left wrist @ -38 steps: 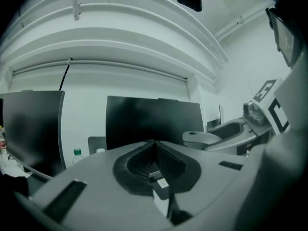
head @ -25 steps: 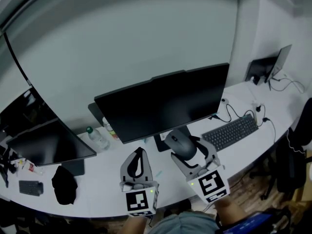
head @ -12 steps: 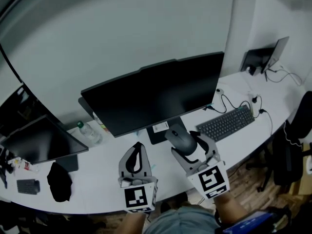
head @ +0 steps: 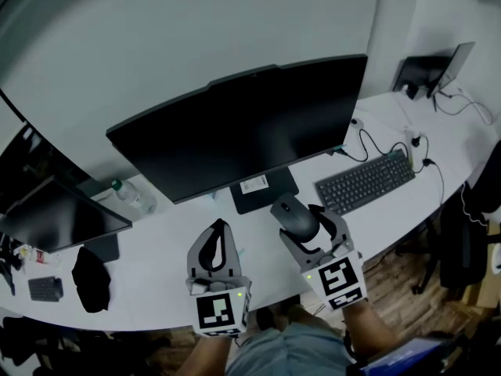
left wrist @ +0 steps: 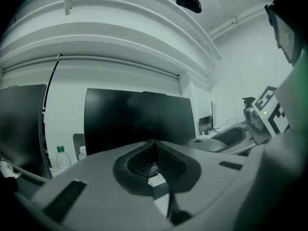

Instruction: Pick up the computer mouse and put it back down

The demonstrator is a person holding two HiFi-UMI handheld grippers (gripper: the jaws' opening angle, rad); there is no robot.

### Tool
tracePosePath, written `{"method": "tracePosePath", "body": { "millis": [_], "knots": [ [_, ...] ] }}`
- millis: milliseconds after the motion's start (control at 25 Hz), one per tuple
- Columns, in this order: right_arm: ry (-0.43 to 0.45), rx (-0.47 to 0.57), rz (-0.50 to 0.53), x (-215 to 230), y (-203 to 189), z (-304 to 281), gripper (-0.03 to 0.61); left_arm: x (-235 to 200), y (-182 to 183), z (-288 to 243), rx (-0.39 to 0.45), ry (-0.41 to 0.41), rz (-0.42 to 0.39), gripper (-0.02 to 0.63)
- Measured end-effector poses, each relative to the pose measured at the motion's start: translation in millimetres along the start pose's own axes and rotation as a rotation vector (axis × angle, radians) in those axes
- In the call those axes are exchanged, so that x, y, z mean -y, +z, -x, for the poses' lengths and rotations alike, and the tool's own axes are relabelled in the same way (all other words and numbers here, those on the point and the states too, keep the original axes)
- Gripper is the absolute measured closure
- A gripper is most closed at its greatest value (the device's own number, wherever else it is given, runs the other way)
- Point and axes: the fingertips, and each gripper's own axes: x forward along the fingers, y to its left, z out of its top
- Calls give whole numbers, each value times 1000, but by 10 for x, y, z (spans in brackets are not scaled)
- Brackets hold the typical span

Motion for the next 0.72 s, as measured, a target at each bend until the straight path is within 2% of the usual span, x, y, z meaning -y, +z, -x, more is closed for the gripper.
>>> {"method": "tracePosePath", "body": {
  "millis": [720],
  "knots": [
    [51,-221,-78,70,-1119,-386,278,-28,-476,-240,-131,25,-1,606]
  ]
}}
